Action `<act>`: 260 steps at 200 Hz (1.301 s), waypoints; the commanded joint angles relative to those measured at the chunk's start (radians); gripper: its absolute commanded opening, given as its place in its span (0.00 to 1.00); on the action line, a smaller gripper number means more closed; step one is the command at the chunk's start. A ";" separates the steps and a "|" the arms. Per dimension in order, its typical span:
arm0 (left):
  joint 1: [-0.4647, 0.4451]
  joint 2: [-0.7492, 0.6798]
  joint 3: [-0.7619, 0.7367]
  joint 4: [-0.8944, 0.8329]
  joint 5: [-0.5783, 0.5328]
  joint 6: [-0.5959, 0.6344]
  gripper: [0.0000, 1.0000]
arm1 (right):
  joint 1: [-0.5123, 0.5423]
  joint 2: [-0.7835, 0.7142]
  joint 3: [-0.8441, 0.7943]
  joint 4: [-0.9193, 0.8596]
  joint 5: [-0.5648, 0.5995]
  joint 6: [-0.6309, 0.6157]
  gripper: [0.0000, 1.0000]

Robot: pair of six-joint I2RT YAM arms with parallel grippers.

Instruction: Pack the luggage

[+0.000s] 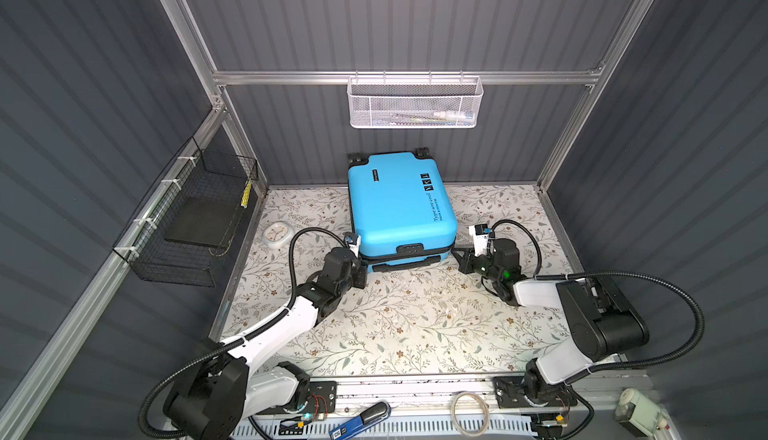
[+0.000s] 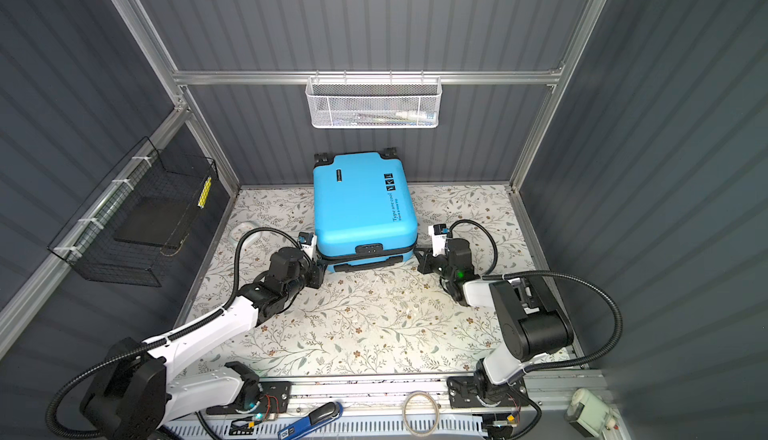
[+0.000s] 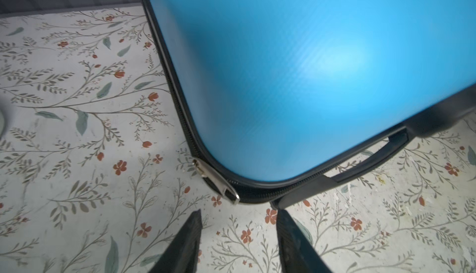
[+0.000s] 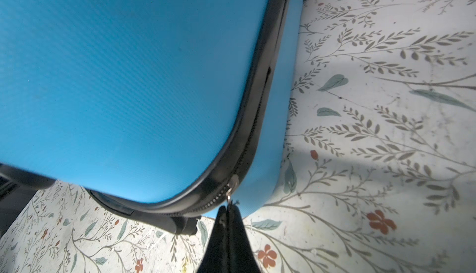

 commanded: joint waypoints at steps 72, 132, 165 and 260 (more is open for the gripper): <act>-0.001 0.062 0.060 0.084 -0.038 -0.009 0.49 | 0.024 -0.042 -0.015 -0.054 -0.067 -0.005 0.00; -0.001 0.108 0.078 0.122 0.007 0.002 0.47 | 0.077 -0.106 -0.035 -0.159 -0.082 -0.060 0.00; 0.000 0.126 0.082 0.134 0.022 0.008 0.47 | 0.107 -0.123 -0.041 -0.176 -0.100 -0.105 0.00; -0.001 0.148 0.070 0.171 0.072 0.006 0.46 | 0.297 -0.077 -0.006 -0.086 0.018 -0.063 0.00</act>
